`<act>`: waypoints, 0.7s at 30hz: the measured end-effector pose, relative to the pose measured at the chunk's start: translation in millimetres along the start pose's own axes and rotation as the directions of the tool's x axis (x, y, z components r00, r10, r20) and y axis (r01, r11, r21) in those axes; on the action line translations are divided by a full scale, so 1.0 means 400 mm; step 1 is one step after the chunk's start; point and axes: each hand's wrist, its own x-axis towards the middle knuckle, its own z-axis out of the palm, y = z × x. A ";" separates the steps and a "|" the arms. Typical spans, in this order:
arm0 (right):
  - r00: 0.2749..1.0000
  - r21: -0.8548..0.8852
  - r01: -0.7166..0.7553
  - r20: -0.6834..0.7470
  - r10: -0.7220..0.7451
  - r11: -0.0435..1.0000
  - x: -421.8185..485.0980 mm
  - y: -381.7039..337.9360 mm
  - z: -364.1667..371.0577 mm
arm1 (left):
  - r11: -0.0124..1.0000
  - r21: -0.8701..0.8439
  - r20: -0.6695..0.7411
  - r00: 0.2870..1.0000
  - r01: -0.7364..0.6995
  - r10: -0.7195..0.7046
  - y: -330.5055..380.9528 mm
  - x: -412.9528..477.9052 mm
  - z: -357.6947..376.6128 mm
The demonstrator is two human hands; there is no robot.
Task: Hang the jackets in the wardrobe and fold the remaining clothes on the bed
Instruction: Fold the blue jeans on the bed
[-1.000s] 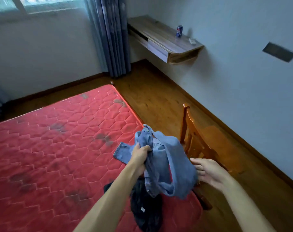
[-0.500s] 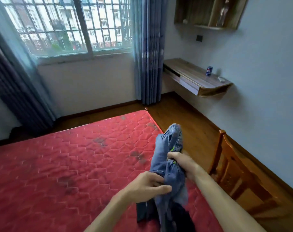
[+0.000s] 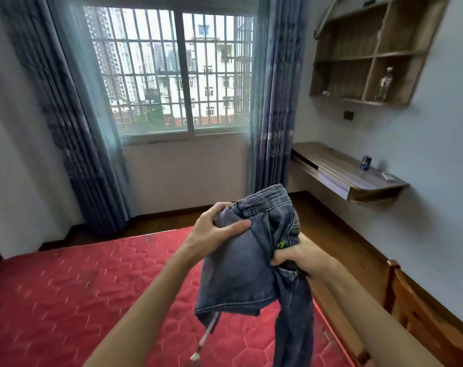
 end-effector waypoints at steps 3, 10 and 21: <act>0.993 0.159 0.094 -0.090 -0.080 0.983 0.035 -0.019 -0.004 | 0.987 0.108 -0.127 0.983 -0.122 0.135 0.016 0.001 -0.030; 0.864 0.163 0.328 -0.450 -0.225 0.930 0.146 -0.105 0.016 | 0.875 0.445 -0.063 0.969 -0.188 0.240 -0.012 -0.014 -0.152; 0.935 0.581 0.338 -0.297 -0.193 0.741 0.163 -0.224 0.051 | 0.993 -0.055 0.016 0.995 0.100 -0.099 -0.083 -0.028 -0.026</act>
